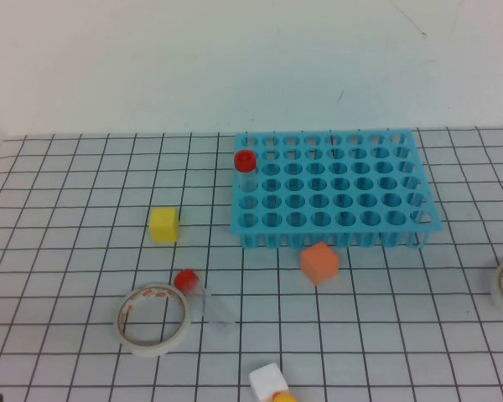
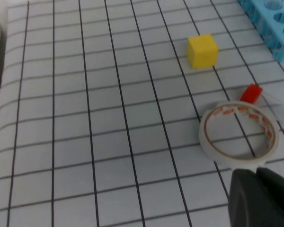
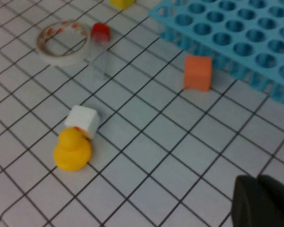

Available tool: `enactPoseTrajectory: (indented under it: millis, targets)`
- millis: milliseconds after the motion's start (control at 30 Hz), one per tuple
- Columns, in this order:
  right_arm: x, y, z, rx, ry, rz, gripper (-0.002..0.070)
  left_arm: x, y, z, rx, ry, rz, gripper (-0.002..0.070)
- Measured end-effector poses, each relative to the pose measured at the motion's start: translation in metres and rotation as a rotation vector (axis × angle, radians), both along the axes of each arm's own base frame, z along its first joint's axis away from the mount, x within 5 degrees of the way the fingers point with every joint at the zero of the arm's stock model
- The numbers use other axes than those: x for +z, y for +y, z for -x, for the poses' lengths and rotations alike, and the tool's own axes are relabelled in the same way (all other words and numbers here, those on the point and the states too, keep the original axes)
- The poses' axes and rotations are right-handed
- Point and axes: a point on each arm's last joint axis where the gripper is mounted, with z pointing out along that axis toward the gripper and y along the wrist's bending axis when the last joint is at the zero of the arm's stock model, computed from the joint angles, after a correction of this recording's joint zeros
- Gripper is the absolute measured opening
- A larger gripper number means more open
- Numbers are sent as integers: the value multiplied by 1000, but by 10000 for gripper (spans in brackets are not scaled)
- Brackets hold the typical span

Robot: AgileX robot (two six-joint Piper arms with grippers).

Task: Place the test tubes

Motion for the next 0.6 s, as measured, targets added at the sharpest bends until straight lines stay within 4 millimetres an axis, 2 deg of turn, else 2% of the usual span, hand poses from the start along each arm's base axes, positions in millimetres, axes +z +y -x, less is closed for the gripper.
enactPoseTrajectory:
  millis: [100, 200, 333, 467, 600]
  targets:
    - [-4, 10, -17, 79, 55, 21, -1, -14, 0, 1, -4, 61, -5, -1]
    - [-9, 32, -36, 181, 132, 89, -1, -30, 0, 3, -4, 120, -5, -1]
    - [-15, 63, -54, 265, 190, 179, -1, -32, 0, 3, -2, 121, -1, -1]
    - [-18, 102, -70, 326, 194, 224, -1, -32, 0, 2, -1, 116, 0, -1]
    - [-29, 146, -84, 405, 202, 275, -1, -31, -2, 1, 3, 95, 32, -1]
